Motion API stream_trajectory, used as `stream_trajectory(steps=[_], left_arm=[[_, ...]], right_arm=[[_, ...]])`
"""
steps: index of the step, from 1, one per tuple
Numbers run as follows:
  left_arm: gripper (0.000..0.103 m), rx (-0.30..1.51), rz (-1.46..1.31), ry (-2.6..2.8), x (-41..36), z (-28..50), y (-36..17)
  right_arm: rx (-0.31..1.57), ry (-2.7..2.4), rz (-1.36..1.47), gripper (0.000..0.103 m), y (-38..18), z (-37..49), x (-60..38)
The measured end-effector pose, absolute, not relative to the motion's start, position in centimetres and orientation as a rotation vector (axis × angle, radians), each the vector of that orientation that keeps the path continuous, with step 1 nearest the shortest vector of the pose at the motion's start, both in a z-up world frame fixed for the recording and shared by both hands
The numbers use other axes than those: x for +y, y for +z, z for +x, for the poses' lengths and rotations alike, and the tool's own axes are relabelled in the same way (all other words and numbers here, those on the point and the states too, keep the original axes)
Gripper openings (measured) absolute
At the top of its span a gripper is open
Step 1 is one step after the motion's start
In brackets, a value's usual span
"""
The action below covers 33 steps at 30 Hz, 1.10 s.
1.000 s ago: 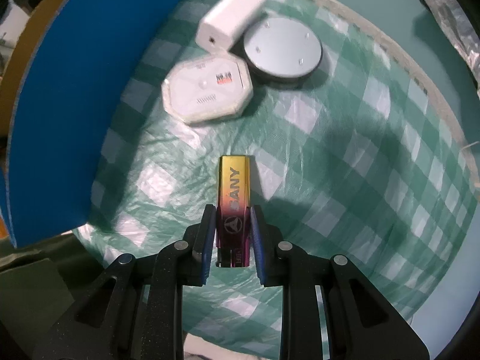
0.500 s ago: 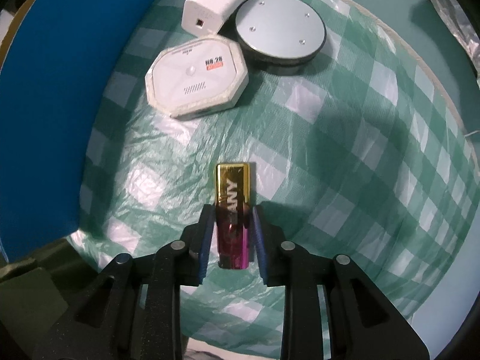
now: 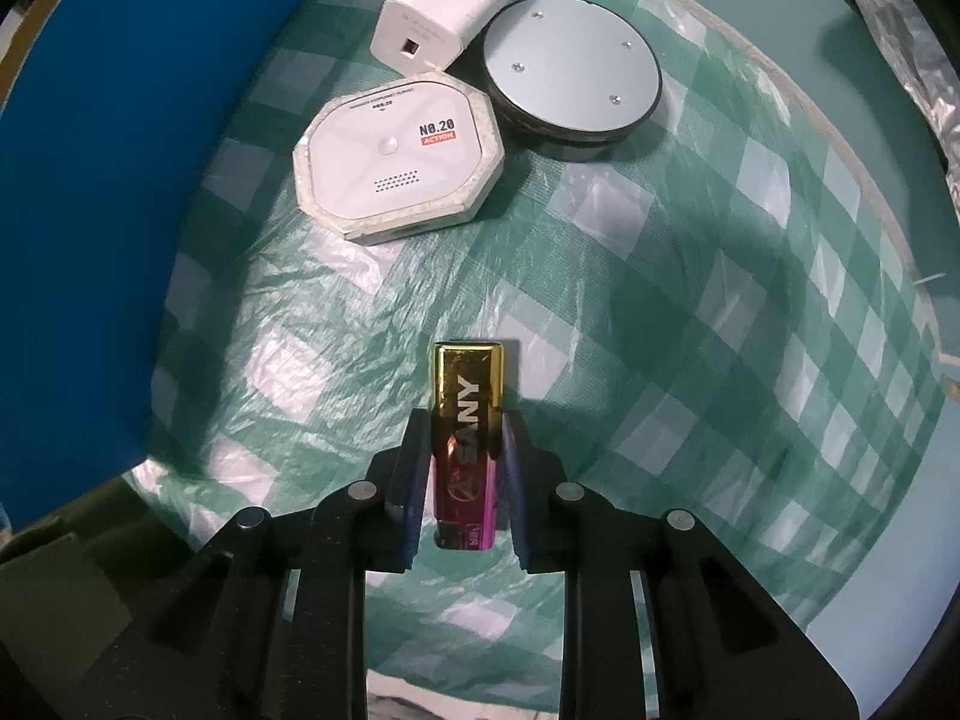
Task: Organize rigid objects
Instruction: 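Lift the gold-pink SANY lighter with the right gripper, then carry the lighter into the box and release it onto the KINYO case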
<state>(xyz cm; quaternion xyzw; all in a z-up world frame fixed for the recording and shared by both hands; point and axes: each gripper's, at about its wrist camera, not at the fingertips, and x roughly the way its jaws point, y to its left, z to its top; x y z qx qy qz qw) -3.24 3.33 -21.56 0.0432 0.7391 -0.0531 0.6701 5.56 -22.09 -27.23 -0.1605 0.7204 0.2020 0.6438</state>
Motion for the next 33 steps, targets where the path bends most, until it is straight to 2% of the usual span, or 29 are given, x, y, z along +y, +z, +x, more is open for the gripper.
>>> stream_trajectory(steps=[18,33], left_arm=[[0.022,1.667,0.116,-0.141,2.5,-3.2,-21.8],[0.022,1.666,0.11,-0.15,2.6,-3.3,-21.9]], right_arm=[[1.534,0.576,-0.378,0.022,-19.8,7.0,-19.5],[1.415,0.705,-0.384,0.022,-14.0,8.5,-11.6]])
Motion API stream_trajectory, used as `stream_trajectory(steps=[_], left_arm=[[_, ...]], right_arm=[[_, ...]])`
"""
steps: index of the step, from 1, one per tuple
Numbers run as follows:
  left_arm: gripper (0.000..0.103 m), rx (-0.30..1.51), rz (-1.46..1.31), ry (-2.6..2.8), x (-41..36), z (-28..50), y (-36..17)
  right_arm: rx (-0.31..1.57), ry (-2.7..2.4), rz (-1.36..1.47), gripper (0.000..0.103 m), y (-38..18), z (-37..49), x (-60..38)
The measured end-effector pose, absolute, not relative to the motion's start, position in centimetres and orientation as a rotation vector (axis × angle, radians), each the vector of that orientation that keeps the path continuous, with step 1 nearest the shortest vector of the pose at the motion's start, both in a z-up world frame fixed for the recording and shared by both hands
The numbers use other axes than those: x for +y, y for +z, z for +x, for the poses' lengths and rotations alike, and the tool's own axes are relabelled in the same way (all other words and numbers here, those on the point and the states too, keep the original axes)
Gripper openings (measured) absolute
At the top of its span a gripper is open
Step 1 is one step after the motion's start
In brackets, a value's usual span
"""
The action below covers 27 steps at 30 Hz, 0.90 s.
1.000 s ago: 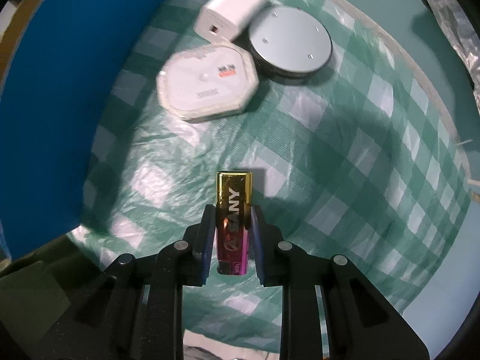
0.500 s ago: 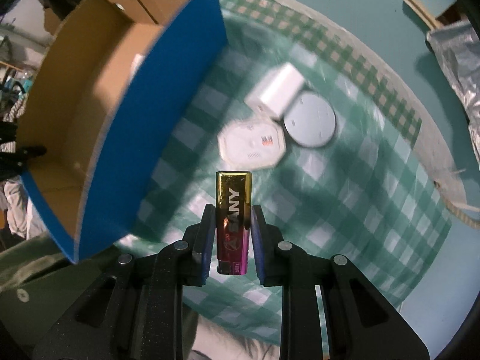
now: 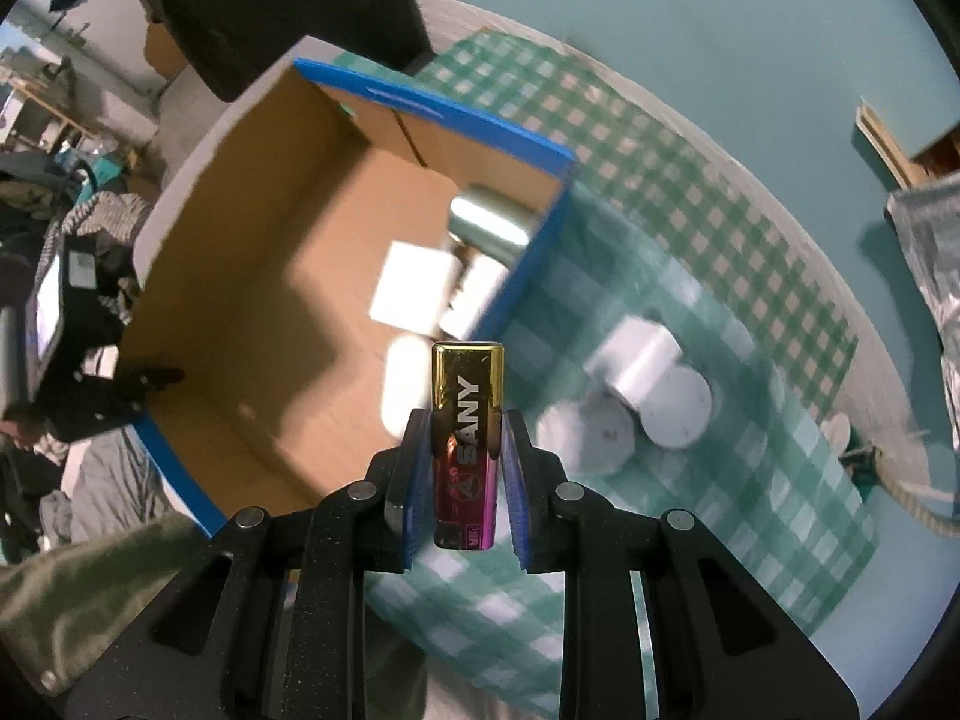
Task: Organize rigid objects
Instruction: 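Carry the lighter into the box and release it onto the KINYO case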
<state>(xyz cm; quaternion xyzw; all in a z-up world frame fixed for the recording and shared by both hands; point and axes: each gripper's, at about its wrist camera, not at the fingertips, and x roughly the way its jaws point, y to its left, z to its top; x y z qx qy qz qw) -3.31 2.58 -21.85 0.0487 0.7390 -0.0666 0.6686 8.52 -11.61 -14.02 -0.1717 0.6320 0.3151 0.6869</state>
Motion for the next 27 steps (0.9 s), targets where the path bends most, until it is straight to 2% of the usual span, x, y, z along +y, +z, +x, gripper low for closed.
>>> stream_trajectory(steps=[7,15,27], left_arm=[[0.022,1.666,0.116,-0.153,2.5,-3.3,-21.7],[0.022,1.667,0.124,-0.156,2.4,-3.1,-21.7],[0.022,1.671,0.137,-0.149,2.6,-2.9,-21.7]], right_arm=[[1.402,0.74,-0.407,0.022,-14.0,9.0,-7.9],[1.438,0.726,-0.463,0.022,-17.2,9.4,-4.3],[1.495,0.671,-0.506,0.022,-20.4,9.3,-3.9]])
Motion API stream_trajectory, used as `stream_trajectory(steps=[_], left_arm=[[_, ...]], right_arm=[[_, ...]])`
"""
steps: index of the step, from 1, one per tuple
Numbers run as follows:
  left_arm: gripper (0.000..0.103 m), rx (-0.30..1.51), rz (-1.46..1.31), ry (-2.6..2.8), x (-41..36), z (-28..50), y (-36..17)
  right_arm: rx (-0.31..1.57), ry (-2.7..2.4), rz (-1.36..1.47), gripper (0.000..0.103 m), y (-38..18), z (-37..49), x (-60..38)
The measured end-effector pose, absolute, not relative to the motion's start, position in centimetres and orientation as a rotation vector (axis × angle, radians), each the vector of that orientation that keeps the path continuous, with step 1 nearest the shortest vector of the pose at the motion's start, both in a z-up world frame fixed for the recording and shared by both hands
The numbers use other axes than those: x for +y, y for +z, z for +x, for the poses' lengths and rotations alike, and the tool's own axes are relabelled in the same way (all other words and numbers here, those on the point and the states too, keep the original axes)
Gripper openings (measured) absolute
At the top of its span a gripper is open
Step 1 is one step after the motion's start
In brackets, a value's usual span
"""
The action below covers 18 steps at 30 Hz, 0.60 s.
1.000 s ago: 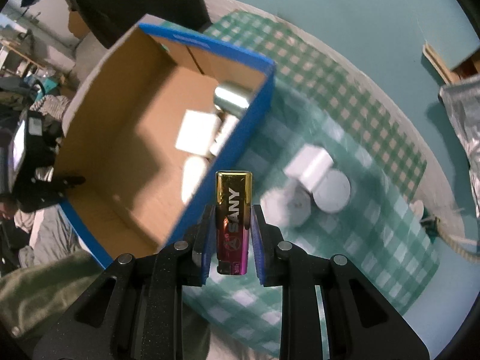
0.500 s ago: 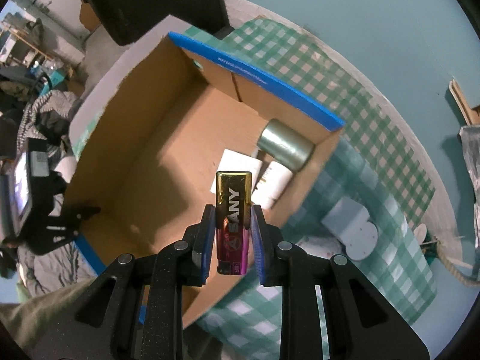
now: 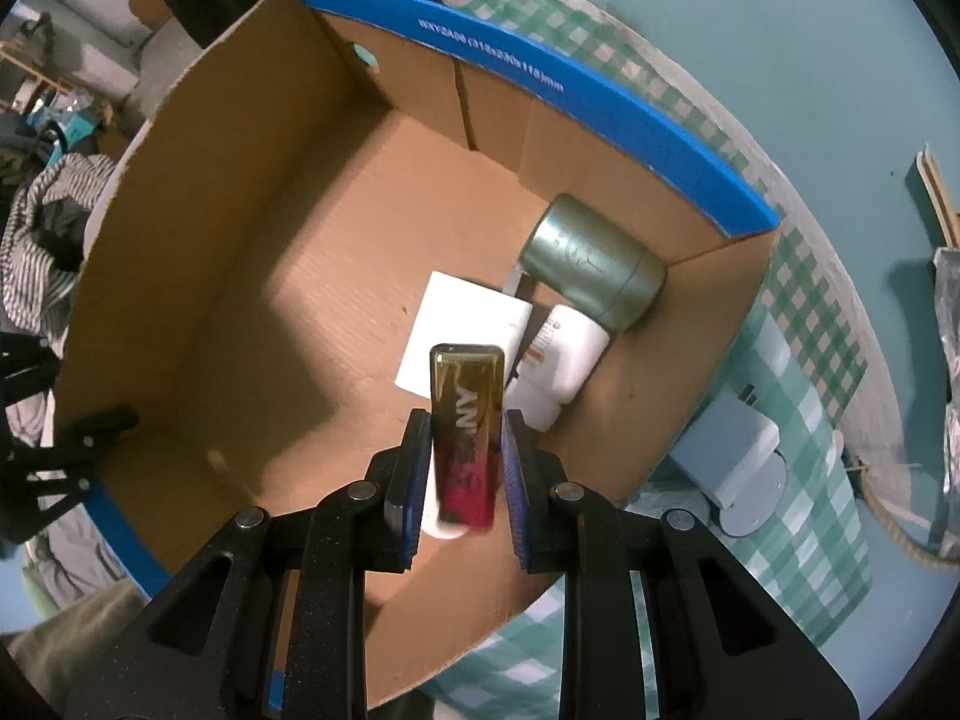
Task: Organize rigid objects
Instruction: 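Carry the lighter into the box and release it onto the KINYO case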
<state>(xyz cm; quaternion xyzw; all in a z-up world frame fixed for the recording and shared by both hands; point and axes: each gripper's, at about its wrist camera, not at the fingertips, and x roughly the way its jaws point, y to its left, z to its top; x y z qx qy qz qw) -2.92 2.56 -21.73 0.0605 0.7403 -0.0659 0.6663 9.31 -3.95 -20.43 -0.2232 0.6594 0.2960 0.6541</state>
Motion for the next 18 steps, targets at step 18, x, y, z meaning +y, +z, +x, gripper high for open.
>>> stream_trajectory(steps=[18], left_arm=[[0.022,1.669,0.139,-0.151,2.4,-3.0,-21.7]], right_arm=[[1.428,0.663,-0.437,0.039,-16.9,9.2,-6.2]])
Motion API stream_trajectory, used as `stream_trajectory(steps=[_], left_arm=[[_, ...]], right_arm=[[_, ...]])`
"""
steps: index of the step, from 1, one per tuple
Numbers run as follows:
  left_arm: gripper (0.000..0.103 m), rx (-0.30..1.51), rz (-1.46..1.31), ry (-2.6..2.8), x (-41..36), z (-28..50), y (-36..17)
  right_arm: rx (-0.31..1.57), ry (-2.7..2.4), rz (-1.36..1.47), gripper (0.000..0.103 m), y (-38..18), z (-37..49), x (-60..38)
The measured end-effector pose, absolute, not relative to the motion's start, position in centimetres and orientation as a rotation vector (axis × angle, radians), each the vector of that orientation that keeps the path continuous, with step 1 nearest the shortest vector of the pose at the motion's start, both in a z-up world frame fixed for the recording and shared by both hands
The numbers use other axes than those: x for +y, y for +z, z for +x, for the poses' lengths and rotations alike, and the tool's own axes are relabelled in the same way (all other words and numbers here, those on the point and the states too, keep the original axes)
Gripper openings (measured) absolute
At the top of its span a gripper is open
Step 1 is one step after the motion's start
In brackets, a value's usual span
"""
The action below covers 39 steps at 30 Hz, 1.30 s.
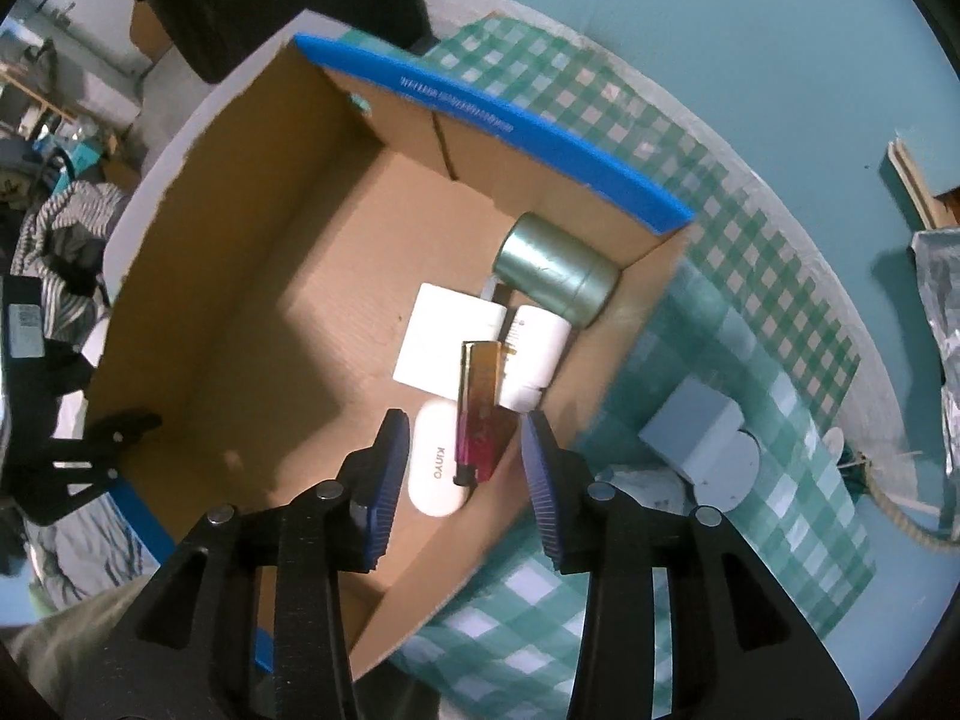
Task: Organize rigid objects
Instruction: 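Carry the lighter into the box and release it onto the KINYO case, then move the right gripper back to the table and grasp the white charger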
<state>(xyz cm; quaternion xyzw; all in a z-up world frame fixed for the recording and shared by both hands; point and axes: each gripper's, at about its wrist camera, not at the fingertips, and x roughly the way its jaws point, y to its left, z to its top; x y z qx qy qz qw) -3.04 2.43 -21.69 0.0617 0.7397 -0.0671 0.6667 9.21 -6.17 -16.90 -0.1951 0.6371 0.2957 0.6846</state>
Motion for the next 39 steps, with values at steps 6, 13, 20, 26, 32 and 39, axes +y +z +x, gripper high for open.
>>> stream_trajectory(steps=[6,13,20,26,32,39], left_arm=[[0.022,1.672,0.137,-0.151,2.4,-3.0,-21.6],[0.022,1.678,0.143,-0.149,2.3,-2.9,-21.7],[0.022,1.686,0.14,-0.145,2.2,-2.7,-21.9],[0.022,1.694,0.13,-0.14,2.4,-2.6,-22.0],[0.022,1.705,0.124,-0.134,2.6,-2.5,-22.2],[0.022,1.714,0.123,-0.123,2.3,-2.4,-22.2]], right_arm=[[1.415,0.66,-0.381,0.047,-15.7,9.6,-8.7],[1.408,0.606,-0.345,0.057,-15.1,10.8,-12.6],[1.463,0.503,-0.259,0.058,-17.3,13.5,-16.9],[1.491,0.453,-0.227,0.058,-19.8,15.4,-18.3],[1.494,0.45,-0.251,0.06,-21.7,16.8,-17.8],[1.52,0.463,-0.279,0.06,-23.5,17.4,-16.6]])
